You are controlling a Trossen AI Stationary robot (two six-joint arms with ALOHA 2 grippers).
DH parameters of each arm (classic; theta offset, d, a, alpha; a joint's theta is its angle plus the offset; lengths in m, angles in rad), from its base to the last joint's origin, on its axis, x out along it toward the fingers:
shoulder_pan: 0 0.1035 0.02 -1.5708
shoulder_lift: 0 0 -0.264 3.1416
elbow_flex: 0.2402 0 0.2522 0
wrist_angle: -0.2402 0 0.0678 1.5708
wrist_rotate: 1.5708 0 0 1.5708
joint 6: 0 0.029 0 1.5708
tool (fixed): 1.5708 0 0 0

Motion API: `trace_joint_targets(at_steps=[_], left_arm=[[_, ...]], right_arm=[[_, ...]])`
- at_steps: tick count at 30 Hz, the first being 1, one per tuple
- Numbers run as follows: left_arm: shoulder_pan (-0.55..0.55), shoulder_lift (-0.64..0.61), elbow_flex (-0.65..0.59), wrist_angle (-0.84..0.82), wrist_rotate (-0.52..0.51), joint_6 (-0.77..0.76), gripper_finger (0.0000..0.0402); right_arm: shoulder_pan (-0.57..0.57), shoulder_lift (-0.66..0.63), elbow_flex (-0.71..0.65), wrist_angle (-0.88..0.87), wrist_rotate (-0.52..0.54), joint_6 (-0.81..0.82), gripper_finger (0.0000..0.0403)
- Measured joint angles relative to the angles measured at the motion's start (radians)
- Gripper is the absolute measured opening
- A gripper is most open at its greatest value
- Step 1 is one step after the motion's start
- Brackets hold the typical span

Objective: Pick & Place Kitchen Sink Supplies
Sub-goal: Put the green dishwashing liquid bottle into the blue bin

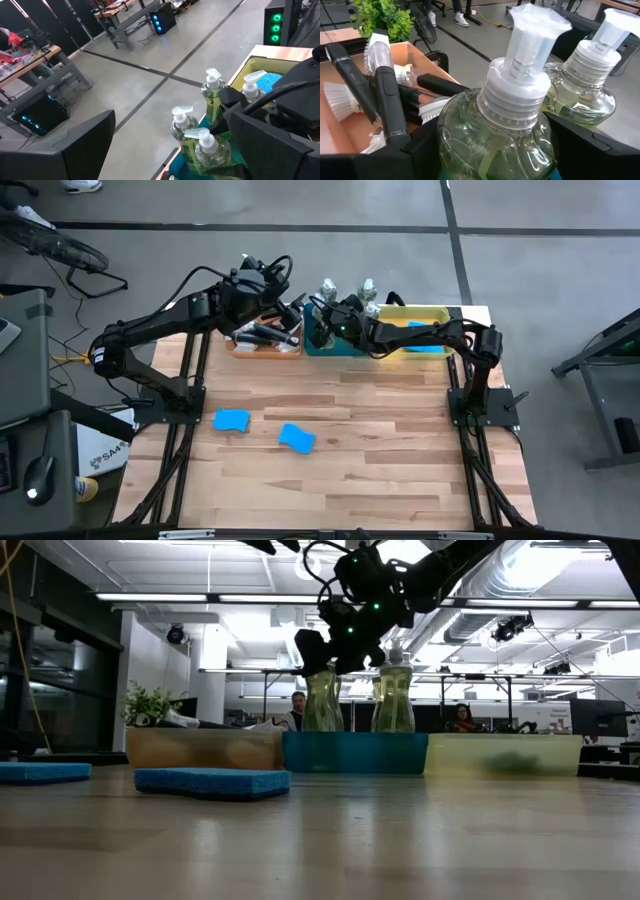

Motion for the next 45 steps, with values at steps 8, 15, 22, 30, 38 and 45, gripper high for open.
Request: trace_joint_targets(at_steps=[8, 15, 22, 30, 38, 45], left_arm=[[0.000, 0.000, 0.000, 0.000, 0.000, 0.000, 0.0385], [0.000, 0.000, 0.000, -0.005, 0.000, 0.000, 0.0385], [0.000, 0.000, 0.000, -0.008, 0.004, -0.001, 0.0385], [0.000, 0.000, 0.000, -0.008, 0.005, -0.005, 0.0385], [0.000, 0.000, 0.000, -0.009, 0.006, -0.006, 0.0385], [0.000, 0.000, 0.000, -0.016, 0.006, -0.007, 0.0385]], right_arm=[[0.000, -0.002, 0.000, -0.007, -0.017, -0.009, 0.0302], [0.001, -0.024, 0.000, -0.048, -0.032, -0.005, 0.0303], [0.001, -0.048, 0.000, -0.099, -0.042, -0.003, 0.0303], [0.001, -0.050, 0.000, -0.104, -0.079, 0.005, 0.0303], [0.000, -0.050, 0.000, -0.106, -0.096, 0.024, 0.0303], [-0.007, -0.051, 0.000, -0.109, -0.131, -0.021, 0.0305]])
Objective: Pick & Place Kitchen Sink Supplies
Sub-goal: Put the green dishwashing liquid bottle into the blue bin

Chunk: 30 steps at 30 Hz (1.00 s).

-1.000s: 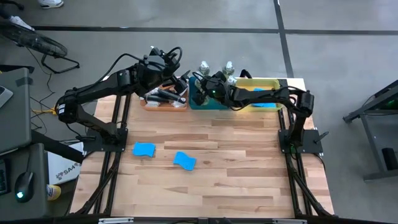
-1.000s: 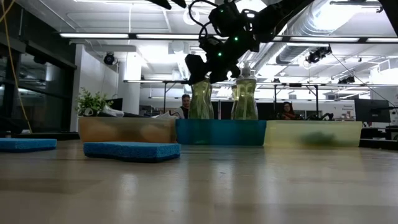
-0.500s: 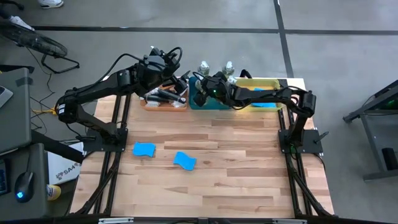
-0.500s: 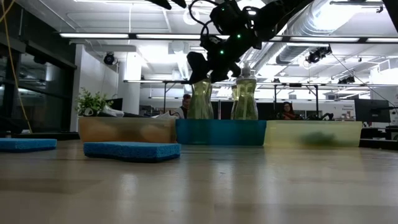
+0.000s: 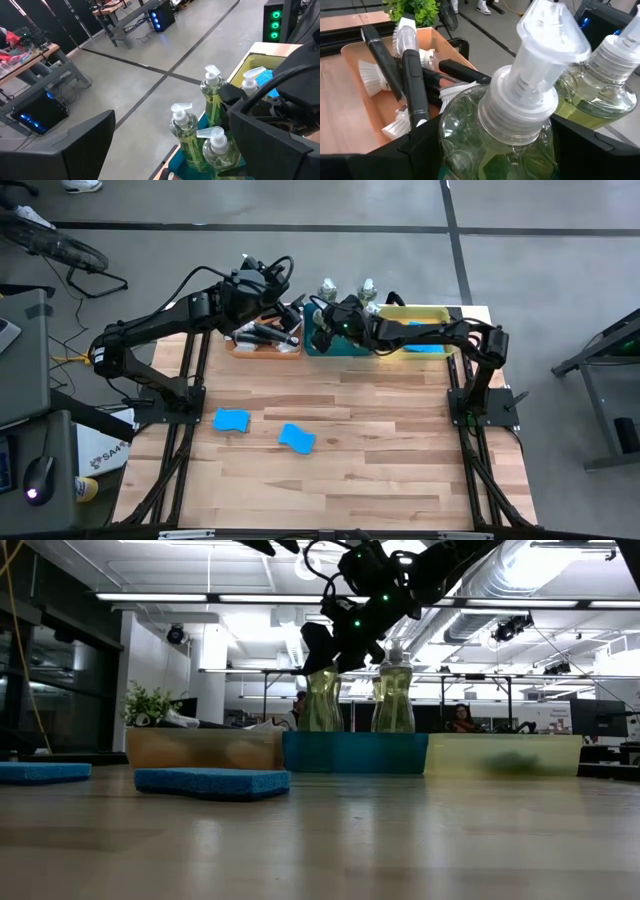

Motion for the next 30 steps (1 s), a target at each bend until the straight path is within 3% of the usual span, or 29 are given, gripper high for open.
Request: trace_joint_targets(at_steps=[13, 30], left_arm=[[0.000, 0.000, 0.000, -0.014, 0.000, 0.000, 0.0385], [0.000, -0.004, 0.000, -0.029, -0.002, 0.001, 0.0385]], right_arm=[[-0.014, -0.003, 0.000, -0.004, -0.015, 0.019, 0.0377], [-0.010, -0.084, 0.000, -0.059, -0.021, 0.014, 0.0376]])
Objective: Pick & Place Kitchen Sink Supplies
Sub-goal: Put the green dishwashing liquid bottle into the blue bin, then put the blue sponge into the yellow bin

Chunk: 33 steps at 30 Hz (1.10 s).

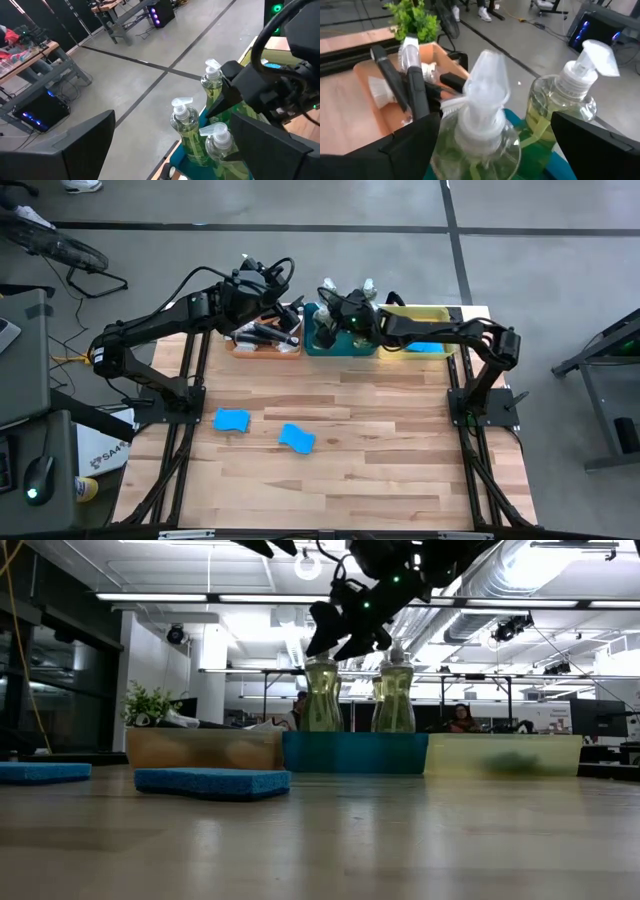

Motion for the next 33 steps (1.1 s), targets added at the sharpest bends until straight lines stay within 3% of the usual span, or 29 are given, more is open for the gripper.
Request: trace_joint_targets(at_steps=[6, 16, 23, 33], left_arm=[[0.000, -0.001, 0.000, -0.012, 0.001, -0.002, 0.0385], [0.000, -0.064, 0.028, -0.122, 0.050, 0.020, 0.0385], [0.000, -0.106, 0.029, -0.277, 0.062, -0.111, 0.0385], [0.000, -0.103, 0.028, -0.530, 0.191, -0.322, 0.0385]], right_arm=[[0.004, -0.031, 0.000, -0.019, -0.051, 0.025, 0.0376], [0.018, -0.169, 0.000, -0.031, -0.048, 0.003, 0.0376], [0.058, -0.304, 0.000, -0.028, -0.047, -0.053, 0.0376], [0.139, -0.486, 0.000, -0.065, -0.027, -0.131, 0.0376]])
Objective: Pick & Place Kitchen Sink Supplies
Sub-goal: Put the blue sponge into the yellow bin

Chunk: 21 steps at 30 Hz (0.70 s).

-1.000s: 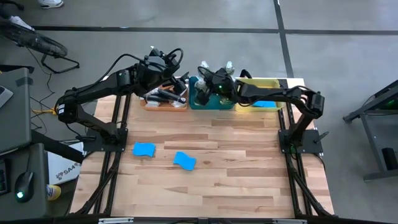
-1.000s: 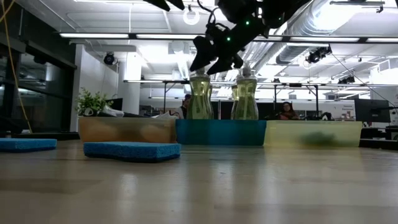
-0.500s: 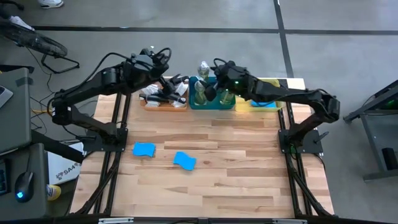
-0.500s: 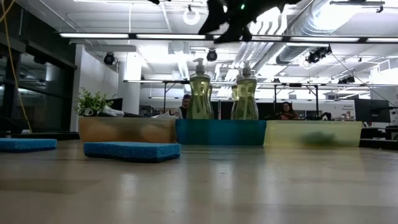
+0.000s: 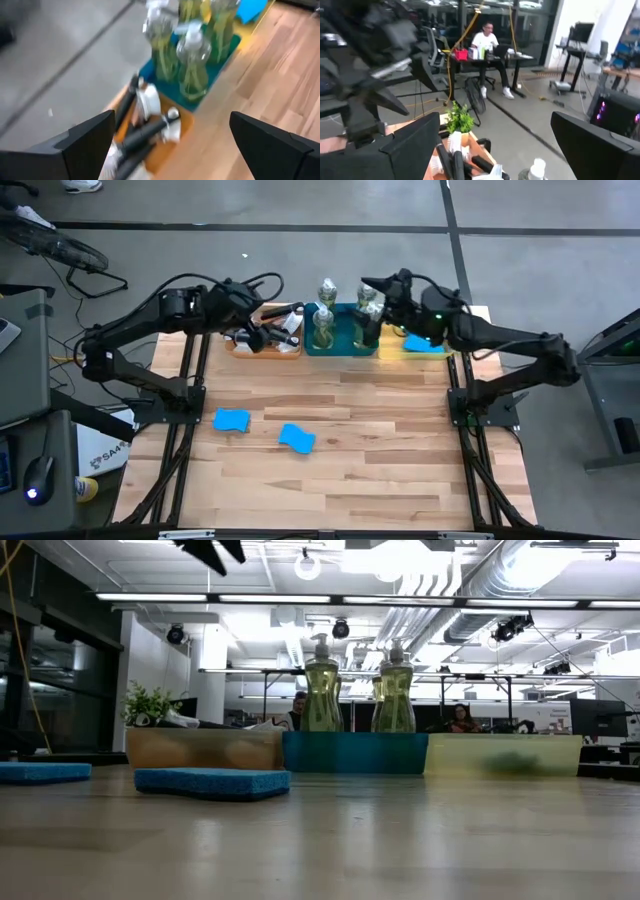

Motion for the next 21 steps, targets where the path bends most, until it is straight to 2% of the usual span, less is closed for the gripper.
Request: trace_joint_targets(at_steps=[5, 13, 17, 21], left_arm=[[0.000, 0.000, -0.031, -0.105, 0.020, -0.192, 0.0385], [0.000, -0.021, -0.300, -0.119, 0.115, -0.442, 0.0385], [-0.007, -0.021, -0.454, -0.052, 0.216, -0.460, 0.0385], [-0.045, -0.021, -0.614, 0.075, 0.343, -0.370, 0.0385]], right_arm=[[0.045, -0.064, 0.000, -0.010, -0.002, -0.074, 0.0376], [0.071, -0.138, 0.000, -0.060, 0.012, -0.070, 0.0376], [0.086, -0.159, 0.000, -0.096, 0.000, -0.067, 0.0376], [0.108, -0.170, 0.000, -0.150, -0.004, -0.067, 0.0376]])
